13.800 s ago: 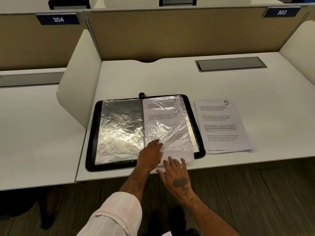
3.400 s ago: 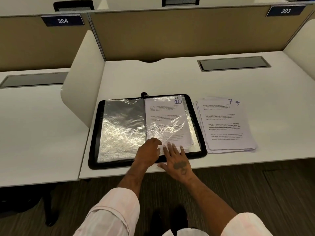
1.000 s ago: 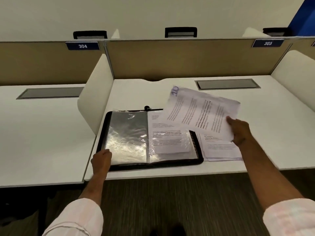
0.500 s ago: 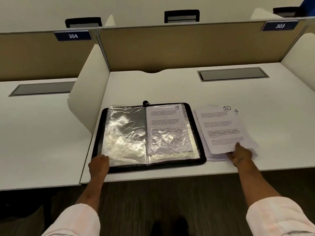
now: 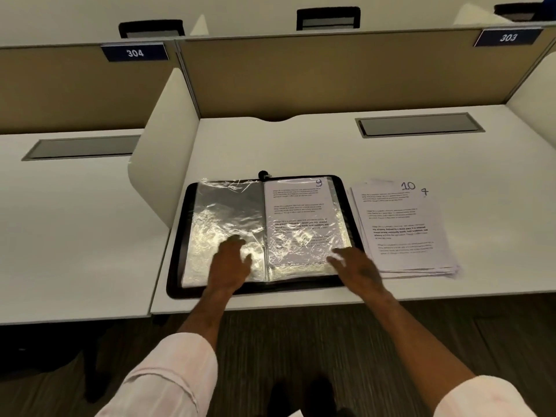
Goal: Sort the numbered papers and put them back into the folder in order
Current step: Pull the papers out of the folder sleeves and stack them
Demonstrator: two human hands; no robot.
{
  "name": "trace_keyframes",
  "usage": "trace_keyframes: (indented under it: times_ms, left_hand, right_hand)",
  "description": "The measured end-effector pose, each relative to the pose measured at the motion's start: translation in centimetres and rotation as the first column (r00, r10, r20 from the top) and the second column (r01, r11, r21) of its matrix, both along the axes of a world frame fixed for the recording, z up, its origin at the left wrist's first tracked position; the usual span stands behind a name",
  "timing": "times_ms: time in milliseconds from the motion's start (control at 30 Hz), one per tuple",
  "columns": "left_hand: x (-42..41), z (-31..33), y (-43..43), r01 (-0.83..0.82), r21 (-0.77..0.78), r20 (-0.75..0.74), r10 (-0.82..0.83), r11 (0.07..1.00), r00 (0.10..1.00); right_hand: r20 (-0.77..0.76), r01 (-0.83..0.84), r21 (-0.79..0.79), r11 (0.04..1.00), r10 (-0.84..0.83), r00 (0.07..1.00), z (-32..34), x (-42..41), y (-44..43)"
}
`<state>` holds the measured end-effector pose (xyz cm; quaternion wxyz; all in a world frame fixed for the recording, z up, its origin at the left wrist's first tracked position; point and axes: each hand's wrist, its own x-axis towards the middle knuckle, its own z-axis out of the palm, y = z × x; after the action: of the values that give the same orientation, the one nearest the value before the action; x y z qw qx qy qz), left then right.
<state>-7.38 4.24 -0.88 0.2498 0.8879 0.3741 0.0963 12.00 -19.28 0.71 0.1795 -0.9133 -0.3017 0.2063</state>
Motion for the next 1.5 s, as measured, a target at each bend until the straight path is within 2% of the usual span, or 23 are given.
trace_keyframes:
  times_ms: [67,167,300,367,467,567,733,800,867,933,1033,1100,1200,1300,1500]
  left_hand:
    - [1.8,-0.1,-1.6,0.193,-0.037,-0.032,-0.194,0.981,0.981]
    - [3.7,-0.7,-3.7,0.372,-0.074,-0.129,-0.379,0.925,0.917]
    - [5.0,-2.1,-5.4,0.434,-0.127,-0.223,-0.452,0.892,0.864]
    - [5.2,-2.7,-5.7,0.436,-0.100,-0.212,-0.447,0.894,0.869]
    - [5.7,-2.8,-5.9,0.408,-0.073,-0.138,-0.414,0.910,0.900]
    - [6.3,-2.7,-5.9,0.340,-0.109,-0.102,-0.351,0.934,0.931]
    - [6.4,-2.3,-5.3,0.238,-0.208,0.012,-0.241,0.949,0.970]
    - [6.4,-1.9,-5.1,0.201,-0.239,0.046,-0.196,0.950,0.980]
    - [6.4,-1.8,-5.0,0.184,-0.247,0.050,-0.177,0.952,0.983]
    - [6.3,-2.0,-4.9,0.176,-0.250,0.052,-0.169,0.952,0.984]
    - [6.2,-2.0,-5.0,0.179,-0.233,0.066,-0.168,0.956,0.984]
    - [6.1,-1.9,-5.1,0.190,-0.205,0.076,-0.178,0.960,0.981]
    - [5.9,-1.8,-5.4,0.204,-0.176,0.073,-0.194,0.963,0.978]
    - [5.8,-1.7,-5.4,0.207,-0.155,0.072,-0.198,0.966,0.978]
    - [5.6,-1.2,-5.5,0.204,-0.086,0.016,-0.204,0.975,0.979]
  right_hand:
    - [0.009,-0.127,-0.200,0.972,0.132,0.991,-0.9,-2.0,1.3]
    - [0.030,-0.180,-0.387,0.904,0.208,0.978,-1.6,-4.7,2.3]
    - [-0.004,-0.188,-0.437,0.880,0.207,0.978,-2.4,-6.0,3.0]
    - [0.025,-0.190,-0.435,0.880,0.223,0.974,-2.6,-5.8,3.3]
    - [0.125,-0.185,-0.397,0.899,0.253,0.959,-2.4,-5.3,3.6]
    - [0.211,-0.184,-0.307,0.934,0.255,0.944,-2.0,-5.1,3.6]
    - [0.471,-0.063,-0.051,0.997,0.080,0.878,-2.6,-5.9,2.9]
    - [0.518,-0.192,0.122,0.974,0.102,0.850,-3.0,-6.2,2.5]
    - [0.544,-0.428,0.209,0.879,0.259,0.798,-3.2,-7.0,2.4]
    - [0.466,-0.502,0.136,0.854,0.392,0.793,-3.9,-7.1,2.6]
    - [0.309,-0.402,-0.093,0.911,0.411,0.858,-4.2,-6.0,4.1]
    - [0.244,-0.375,-0.236,0.897,0.428,0.870,-4.1,-5.2,4.9]
    - [0.299,-0.389,-0.310,0.868,0.477,0.826,-4.2,-4.9,5.5]
    - [0.280,-0.441,-0.371,0.817,0.552,0.786,-4.3,-5.2,5.6]
    - [0.320,-0.404,-0.407,0.819,0.542,0.777,-4.1,-5.5,5.0]
